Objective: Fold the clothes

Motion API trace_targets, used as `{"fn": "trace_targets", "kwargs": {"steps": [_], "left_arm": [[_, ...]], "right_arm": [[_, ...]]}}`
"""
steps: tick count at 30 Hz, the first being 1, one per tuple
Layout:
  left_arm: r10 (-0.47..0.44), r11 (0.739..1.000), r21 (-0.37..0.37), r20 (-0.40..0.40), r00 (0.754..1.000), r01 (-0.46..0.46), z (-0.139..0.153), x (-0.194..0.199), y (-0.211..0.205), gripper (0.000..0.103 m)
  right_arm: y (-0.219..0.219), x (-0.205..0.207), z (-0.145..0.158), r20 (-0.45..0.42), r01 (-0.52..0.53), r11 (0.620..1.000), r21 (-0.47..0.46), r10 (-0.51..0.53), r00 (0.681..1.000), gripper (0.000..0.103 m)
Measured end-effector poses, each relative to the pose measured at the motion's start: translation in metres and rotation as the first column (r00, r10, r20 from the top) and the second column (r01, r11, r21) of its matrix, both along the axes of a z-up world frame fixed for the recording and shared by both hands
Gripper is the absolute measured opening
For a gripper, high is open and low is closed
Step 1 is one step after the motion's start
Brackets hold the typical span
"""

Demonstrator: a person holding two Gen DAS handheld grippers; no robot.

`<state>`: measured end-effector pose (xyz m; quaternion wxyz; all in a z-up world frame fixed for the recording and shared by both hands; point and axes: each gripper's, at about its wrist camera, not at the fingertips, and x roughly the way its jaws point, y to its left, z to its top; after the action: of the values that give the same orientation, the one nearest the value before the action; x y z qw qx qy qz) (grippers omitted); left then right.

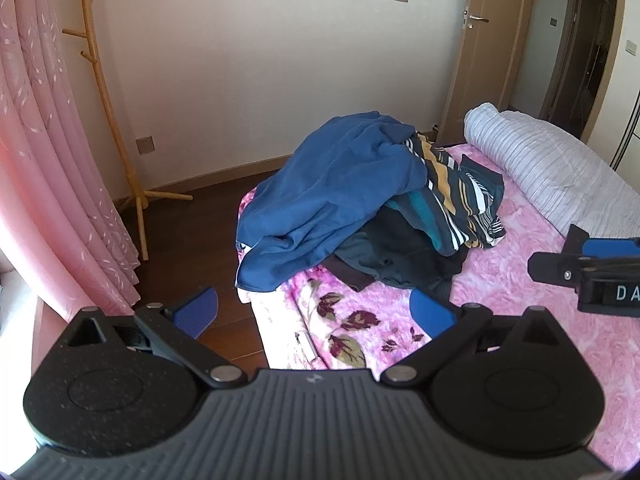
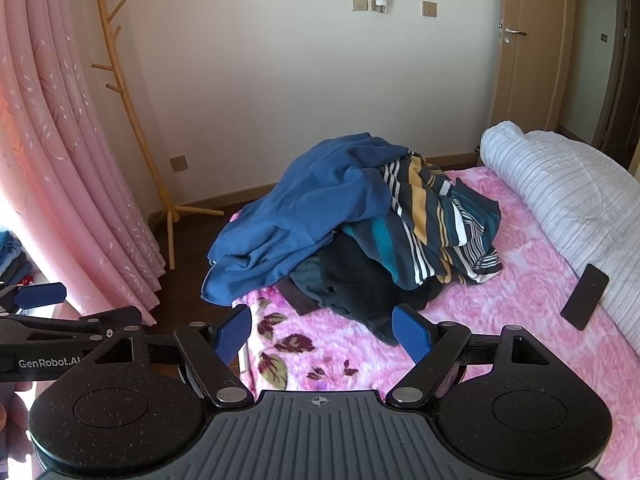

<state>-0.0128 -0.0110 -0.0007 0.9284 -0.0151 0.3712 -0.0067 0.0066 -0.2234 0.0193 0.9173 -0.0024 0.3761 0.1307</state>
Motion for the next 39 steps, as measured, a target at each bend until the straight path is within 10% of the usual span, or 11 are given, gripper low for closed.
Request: {"fn": "trace_targets", "kwargs": {"steps": [25, 39], "left_arm": [[0.003, 1.0, 0.031, -0.033, 0.999, -0.002, -0.018, 0.01, 0.004, 0.101], [-0.168, 0.971, 0.153, -0.121, 0.978, 0.185, -0.119, 0.187, 0.047, 0.101]], "right_arm": [[-0.017, 0.004, -0.007, 0.005, -0.007, 1.0, -0.014, 0.007, 1.0, 0.08], [-0.007, 0.148, -0.046, -0.025, 0.005, 0.99, -0.138, -0.008, 1.0, 0.08]]}}
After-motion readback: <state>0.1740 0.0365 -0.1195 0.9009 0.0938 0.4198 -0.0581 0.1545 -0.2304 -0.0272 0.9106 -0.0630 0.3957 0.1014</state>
